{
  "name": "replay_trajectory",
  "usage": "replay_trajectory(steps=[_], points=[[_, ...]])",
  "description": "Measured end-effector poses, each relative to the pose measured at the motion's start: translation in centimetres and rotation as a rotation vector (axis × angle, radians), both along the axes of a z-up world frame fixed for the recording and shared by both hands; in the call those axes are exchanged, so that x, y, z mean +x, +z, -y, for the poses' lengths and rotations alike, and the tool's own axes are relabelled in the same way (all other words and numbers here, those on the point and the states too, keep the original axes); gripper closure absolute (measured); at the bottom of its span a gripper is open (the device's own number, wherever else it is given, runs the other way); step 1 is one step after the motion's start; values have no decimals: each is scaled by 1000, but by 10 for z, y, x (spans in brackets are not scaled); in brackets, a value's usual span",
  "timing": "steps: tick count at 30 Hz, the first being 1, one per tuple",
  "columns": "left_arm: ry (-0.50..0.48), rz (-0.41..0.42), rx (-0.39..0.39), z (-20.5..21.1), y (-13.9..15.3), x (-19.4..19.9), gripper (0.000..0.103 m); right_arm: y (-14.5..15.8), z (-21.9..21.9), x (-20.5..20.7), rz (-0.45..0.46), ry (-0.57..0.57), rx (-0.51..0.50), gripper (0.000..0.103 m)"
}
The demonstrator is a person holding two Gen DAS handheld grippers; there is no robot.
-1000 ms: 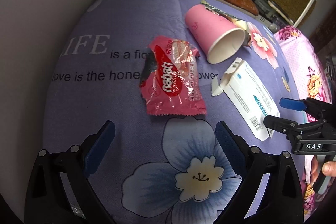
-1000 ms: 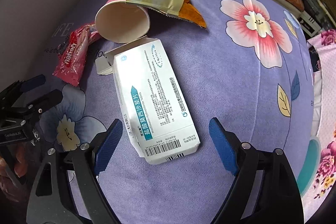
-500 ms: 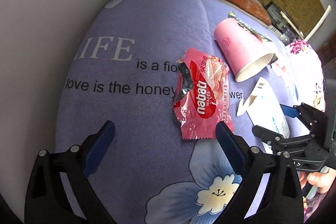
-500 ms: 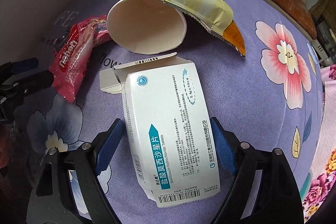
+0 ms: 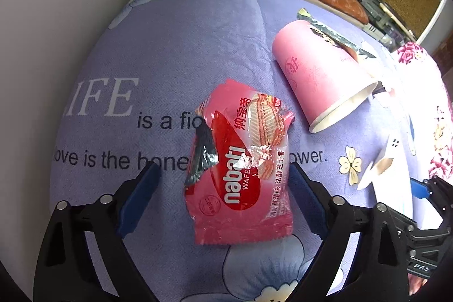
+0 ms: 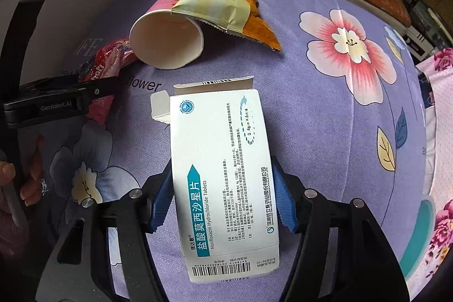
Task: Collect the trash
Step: 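Grasp the white medicine box with right tool while left tool grasps pink nabati pack, then carry the medicine box and nabati pack over the teal bin with both tools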
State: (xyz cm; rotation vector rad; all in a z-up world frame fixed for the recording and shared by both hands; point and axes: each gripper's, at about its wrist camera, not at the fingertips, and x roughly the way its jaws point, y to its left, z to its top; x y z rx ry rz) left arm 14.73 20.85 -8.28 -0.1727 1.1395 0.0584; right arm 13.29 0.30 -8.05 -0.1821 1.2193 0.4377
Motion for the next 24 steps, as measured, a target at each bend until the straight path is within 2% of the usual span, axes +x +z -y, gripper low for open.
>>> replay_trajectory(steps=[1, 2, 7, 8, 12, 16, 19, 24], points=[[-2, 3, 21, 3, 1, 0, 30, 1, 4, -1, 2, -7, 6, 43], [-6, 6, 29, 6, 3, -1, 34, 3, 8, -2, 3, -15, 13, 43], [0, 50, 33, 8, 11, -7, 66, 9, 28, -4, 17, -68, 52, 43], [-2, 55, 27, 9, 13, -11, 69, 10, 33, -5, 17, -81, 63, 43], [-21, 47, 19, 13, 15, -24, 73, 13, 49, -10, 17, -122, 89, 43], [-43, 36, -50, 19, 18, -39, 75, 17, 68, -17, 21, -156, 112, 43], [-84, 36, -75, 36, 22, -49, 75, 21, 81, -22, 27, -179, 133, 43], [-168, 48, -73, 72, 33, -58, 75, 32, 103, -36, 52, -218, 168, 43]])
